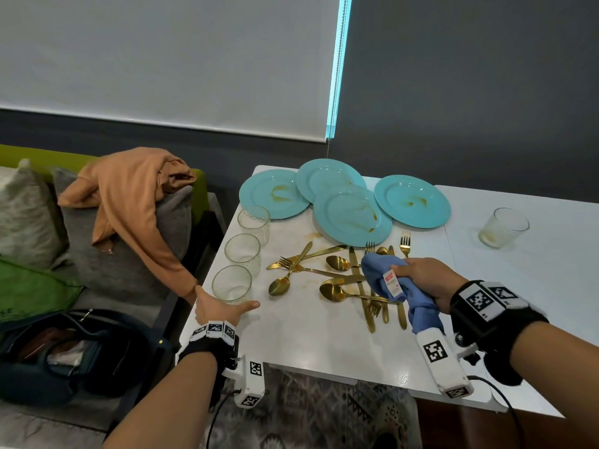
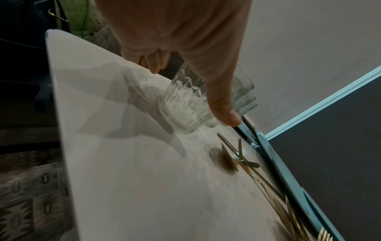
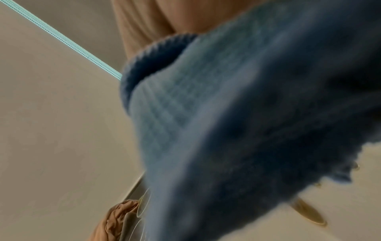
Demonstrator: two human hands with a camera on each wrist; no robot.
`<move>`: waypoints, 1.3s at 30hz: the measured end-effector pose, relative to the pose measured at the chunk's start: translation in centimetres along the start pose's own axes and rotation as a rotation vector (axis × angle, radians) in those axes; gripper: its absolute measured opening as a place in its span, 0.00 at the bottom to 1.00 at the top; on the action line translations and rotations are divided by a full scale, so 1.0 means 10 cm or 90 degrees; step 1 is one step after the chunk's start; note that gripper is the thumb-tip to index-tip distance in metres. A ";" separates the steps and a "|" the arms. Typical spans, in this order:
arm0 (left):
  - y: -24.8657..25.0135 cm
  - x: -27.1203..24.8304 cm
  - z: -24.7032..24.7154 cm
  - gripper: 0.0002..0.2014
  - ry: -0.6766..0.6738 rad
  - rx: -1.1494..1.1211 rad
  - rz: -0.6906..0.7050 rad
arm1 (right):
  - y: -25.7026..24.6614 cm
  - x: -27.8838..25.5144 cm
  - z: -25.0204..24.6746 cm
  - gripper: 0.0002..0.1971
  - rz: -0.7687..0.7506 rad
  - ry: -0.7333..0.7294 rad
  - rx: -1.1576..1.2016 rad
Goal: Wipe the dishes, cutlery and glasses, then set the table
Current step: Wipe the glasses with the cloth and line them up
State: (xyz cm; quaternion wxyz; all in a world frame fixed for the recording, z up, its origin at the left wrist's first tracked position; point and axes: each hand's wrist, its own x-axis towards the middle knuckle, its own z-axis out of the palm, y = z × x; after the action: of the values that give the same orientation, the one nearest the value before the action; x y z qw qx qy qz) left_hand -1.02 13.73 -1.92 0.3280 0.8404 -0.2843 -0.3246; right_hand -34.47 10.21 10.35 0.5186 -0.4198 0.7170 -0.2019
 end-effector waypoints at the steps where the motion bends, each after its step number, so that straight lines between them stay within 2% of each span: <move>1: 0.02 -0.04 -0.01 0.71 0.029 0.027 0.002 | 0.00 0.00 0.00 0.07 0.000 -0.003 -0.001; 6: 0.09 -0.22 0.00 0.80 0.158 0.061 0.187 | -0.05 -0.04 -0.02 0.04 0.000 -0.010 0.037; 9: 0.32 -0.30 0.04 0.75 0.164 0.059 0.282 | -0.09 -0.07 -0.05 0.05 -0.014 -0.012 0.055; 16: 1.21 -0.71 0.58 0.40 0.050 0.040 0.471 | -0.08 -0.02 -0.37 0.03 -0.032 0.024 0.076; 21: 1.83 -1.12 1.31 0.31 -0.086 0.034 0.551 | 0.00 0.15 -0.98 0.05 -0.021 0.072 0.084; 25: 2.23 -1.37 2.01 0.30 -0.206 0.074 0.574 | 0.09 0.40 -1.57 0.06 -0.022 0.117 0.095; 27: 2.39 -1.47 2.37 0.31 -0.259 0.089 0.558 | 0.16 0.54 -1.88 0.05 -0.013 0.127 0.117; 34: 2.78 -1.77 3.56 0.41 -0.406 0.159 0.436 | 0.40 0.98 -2.88 0.04 0.027 0.177 0.192; 39: 2.85 -1.89 4.19 0.57 -0.467 0.122 0.310 | 0.52 1.21 -3.36 0.03 0.050 0.168 0.230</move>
State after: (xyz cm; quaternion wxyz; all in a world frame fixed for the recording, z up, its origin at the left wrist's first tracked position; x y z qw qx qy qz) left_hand -51.10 -6.37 1.74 0.1930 0.6050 -0.5999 -0.4866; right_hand -68.49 -1.58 12.42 0.4943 -0.2615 0.7469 -0.3599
